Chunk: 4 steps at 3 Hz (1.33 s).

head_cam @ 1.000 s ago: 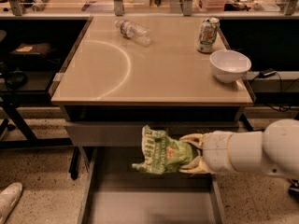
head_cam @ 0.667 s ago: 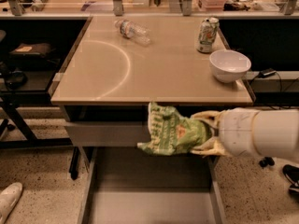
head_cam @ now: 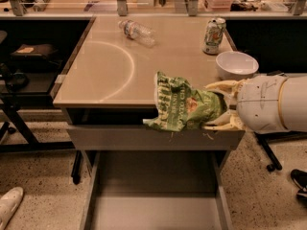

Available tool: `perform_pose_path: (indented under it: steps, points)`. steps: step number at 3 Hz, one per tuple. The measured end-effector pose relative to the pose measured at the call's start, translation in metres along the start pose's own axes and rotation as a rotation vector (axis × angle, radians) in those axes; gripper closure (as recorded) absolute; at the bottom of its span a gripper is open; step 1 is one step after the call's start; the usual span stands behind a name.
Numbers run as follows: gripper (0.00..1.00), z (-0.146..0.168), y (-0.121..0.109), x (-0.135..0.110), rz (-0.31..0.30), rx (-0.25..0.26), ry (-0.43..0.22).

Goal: Pick green jalapeno chip bag from middle drawer and place on counter

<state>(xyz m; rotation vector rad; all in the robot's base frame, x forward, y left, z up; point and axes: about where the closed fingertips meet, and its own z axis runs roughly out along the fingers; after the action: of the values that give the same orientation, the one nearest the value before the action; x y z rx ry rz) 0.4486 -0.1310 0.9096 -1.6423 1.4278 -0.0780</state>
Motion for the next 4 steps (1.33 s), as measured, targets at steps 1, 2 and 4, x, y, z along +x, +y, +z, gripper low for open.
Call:
perform_pose_path:
  steps: [1, 2, 4]
  points:
    - [1.00, 0.007, -0.008, 0.000, -0.016, 0.002, -0.006]
    - [1.00, 0.030, -0.044, 0.020, -0.006, 0.026, -0.002]
    - [1.00, 0.120, -0.109, 0.020, 0.063, -0.056, -0.096]
